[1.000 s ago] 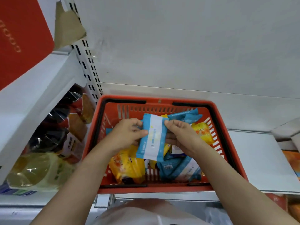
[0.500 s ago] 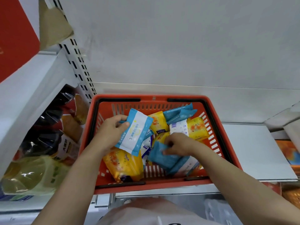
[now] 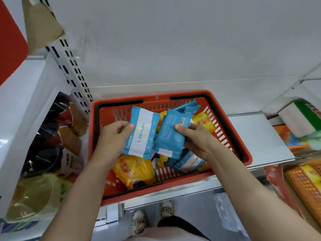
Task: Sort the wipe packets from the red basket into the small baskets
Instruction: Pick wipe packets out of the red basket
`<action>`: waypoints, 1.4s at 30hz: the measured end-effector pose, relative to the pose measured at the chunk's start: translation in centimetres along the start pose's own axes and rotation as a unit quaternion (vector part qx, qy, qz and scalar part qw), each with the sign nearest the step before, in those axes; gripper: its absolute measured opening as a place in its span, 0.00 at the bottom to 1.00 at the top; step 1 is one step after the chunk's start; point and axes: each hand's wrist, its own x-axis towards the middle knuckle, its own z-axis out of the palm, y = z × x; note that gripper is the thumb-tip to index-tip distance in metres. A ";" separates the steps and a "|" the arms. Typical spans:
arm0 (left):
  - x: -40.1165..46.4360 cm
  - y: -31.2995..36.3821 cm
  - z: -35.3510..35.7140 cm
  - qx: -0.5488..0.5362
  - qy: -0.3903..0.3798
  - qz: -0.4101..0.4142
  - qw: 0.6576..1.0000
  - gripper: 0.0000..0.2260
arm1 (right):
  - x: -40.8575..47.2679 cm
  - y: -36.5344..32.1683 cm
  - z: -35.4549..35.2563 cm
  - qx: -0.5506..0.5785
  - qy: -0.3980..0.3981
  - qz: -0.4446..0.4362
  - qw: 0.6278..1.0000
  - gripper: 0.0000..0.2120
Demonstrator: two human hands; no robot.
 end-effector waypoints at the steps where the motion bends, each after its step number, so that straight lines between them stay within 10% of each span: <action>1: 0.0 -0.1 0.1 -0.003 -0.004 0.003 1.000 0.06 | -0.1 0.2 0.3 -0.021 0.026 -0.021 0.999 0.20; 7: -0.7 0.0 0.7 -0.005 -0.012 0.015 1.000 0.06 | -0.4 0.9 0.1 -0.122 0.132 -0.106 0.978 0.02; 12: -2.1 0.9 1.8 0.001 -0.014 0.024 1.000 0.06 | -2.6 0.3 -0.9 -0.259 0.213 -0.221 0.916 0.07; 18: -6.1 3.5 6.9 -0.007 -0.032 0.072 0.997 0.06 | -9.6 -2.0 -4.8 0.092 0.126 -0.187 0.970 0.11; 24: -13.4 4.5 18.8 -0.022 -0.116 0.085 0.989 0.08 | -19.6 -0.6 -17.0 0.215 0.091 -0.152 0.960 0.11; 35: -29.5 2.1 46.0 0.011 -0.285 0.060 0.957 0.07 | -35.7 8.0 -43.8 0.206 0.189 -0.078 0.957 0.20; 39: -31.6 2.2 52.9 0.033 -0.294 0.058 0.954 0.08 | -36.2 9.1 -50.2 0.260 0.245 -0.127 0.925 0.05; 42: -30.8 1.9 58.4 0.047 -0.287 0.059 0.955 0.08 | -35.2 9.3 -55.2 0.241 0.298 -0.160 0.910 0.21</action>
